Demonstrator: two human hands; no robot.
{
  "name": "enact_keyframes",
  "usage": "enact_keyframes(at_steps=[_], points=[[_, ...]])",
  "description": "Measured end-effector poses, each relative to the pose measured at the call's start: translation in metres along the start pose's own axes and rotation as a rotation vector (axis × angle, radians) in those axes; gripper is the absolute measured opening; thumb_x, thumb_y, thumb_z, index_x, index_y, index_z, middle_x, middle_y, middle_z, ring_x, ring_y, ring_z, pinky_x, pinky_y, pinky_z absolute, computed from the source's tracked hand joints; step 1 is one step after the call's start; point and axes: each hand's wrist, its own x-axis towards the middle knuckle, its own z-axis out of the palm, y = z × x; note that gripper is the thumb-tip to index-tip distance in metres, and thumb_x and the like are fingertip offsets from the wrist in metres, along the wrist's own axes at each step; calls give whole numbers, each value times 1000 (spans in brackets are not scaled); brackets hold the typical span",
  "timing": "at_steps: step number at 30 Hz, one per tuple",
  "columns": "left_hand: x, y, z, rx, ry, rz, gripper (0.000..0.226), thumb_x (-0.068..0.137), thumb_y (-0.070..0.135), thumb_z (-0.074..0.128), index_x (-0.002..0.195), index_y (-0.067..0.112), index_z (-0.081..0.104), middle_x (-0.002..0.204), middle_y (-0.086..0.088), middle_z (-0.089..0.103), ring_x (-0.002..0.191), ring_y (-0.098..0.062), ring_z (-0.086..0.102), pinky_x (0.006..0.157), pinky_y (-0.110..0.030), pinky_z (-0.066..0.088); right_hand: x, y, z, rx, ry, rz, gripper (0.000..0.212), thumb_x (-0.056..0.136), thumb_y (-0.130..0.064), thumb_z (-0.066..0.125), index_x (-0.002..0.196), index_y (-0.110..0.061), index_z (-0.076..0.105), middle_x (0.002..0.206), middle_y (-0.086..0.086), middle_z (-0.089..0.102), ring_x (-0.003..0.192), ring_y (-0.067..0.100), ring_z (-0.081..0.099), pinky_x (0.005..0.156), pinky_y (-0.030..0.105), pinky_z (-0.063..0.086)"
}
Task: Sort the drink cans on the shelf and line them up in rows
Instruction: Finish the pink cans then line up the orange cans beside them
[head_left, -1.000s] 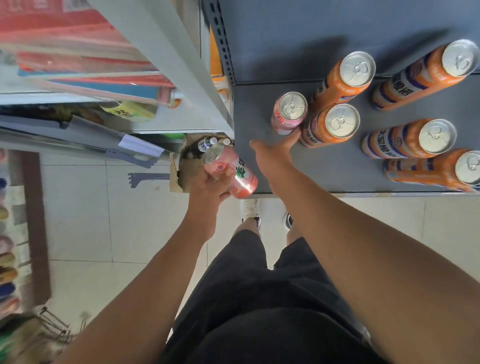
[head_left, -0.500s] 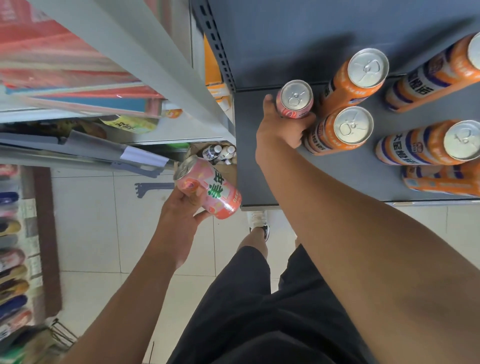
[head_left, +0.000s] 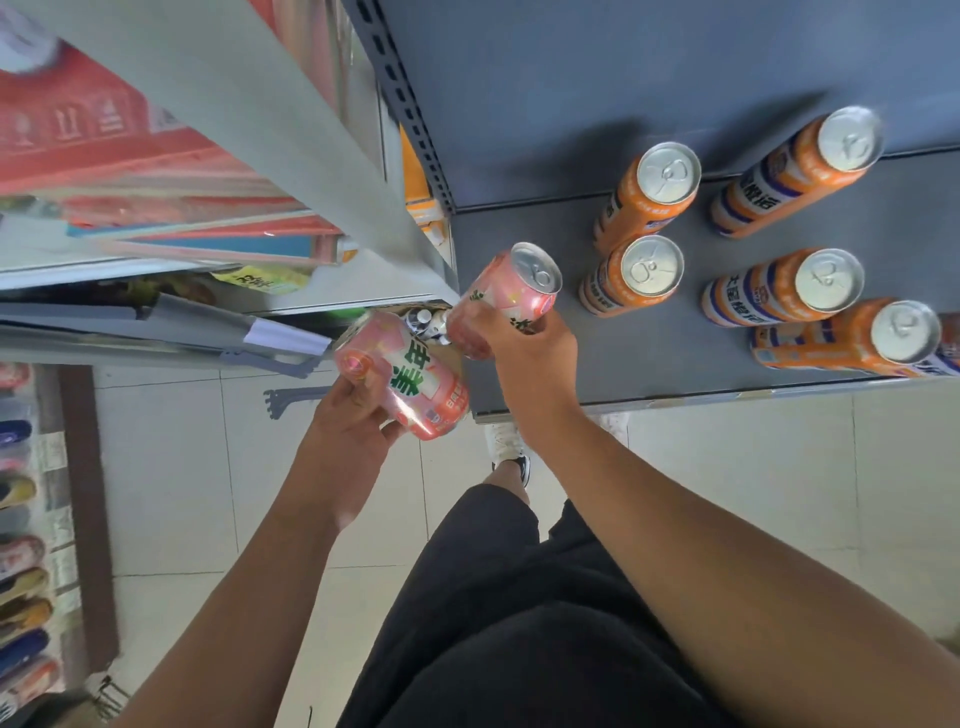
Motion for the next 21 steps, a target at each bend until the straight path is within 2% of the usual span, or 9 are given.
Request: enact_keyframes(at_steps=[2,5,9,10,12,14,16,19,21], points=[[-7,9,3,12,-60,12,98,71,53,81,150,14,38,146,-9,52,133,-28,52,110,-46,42,-17,-3,-5,24,-13,22,20,77,-28,78,91,-18,69,73,-9,68,67,5,63,61,24,55],[-14,20,11,-19,-111,25,94,73,53,78,149,15,39,145,-8,53,131,-26,53,104,-42,48,-35,-12,-12,31,4,27,23,78,-29,77,95,-18,67,76,-5,67,71,10,63,65,32,57],[-22,27,21,-107,-170,2,59,96,43,49,148,16,40,144,-10,54,132,-29,52,103,-47,48,-51,-33,-24,-21,1,0,50,72,-36,82,112,-23,55,99,-5,67,86,8,65,62,15,51],[-24,28,23,-145,-181,-20,57,98,42,46,148,16,41,143,-11,54,131,-29,53,102,-47,49,-54,-37,-27,-32,-8,-22,57,71,-36,84,117,-23,53,102,-5,66,89,6,65,63,14,50],[-29,31,29,-204,-197,-66,64,92,45,57,148,16,42,144,-13,53,129,-30,54,96,-48,52,-60,-44,-33,-28,-15,-59,64,70,-34,85,122,-24,48,106,-4,64,93,7,64,69,16,50],[-32,32,34,-224,-183,-101,80,82,50,73,148,17,43,147,-14,50,131,-31,52,95,-51,51,-67,-49,-39,14,-4,-102,63,70,-30,84,123,-25,48,105,-4,65,92,8,66,73,21,53],[-33,32,41,-225,-183,-123,86,74,52,80,145,17,47,146,-15,51,129,-34,53,101,-57,47,-73,-54,-46,62,14,-121,64,66,-35,80,122,-23,53,101,-3,68,87,9,68,72,26,57],[-34,33,57,-170,-212,-160,71,77,53,71,137,17,56,132,-15,63,116,-37,61,106,-61,41,-83,-61,-64,153,33,-95,36,77,-30,78,105,-23,56,90,-2,65,77,9,65,57,21,53],[-35,35,70,-123,-239,-155,59,79,46,63,129,15,59,119,-14,70,108,-35,66,104,-59,43,-88,-63,-79,207,37,-66,26,85,-28,73,104,-24,57,93,-1,66,79,11,66,57,21,54]])
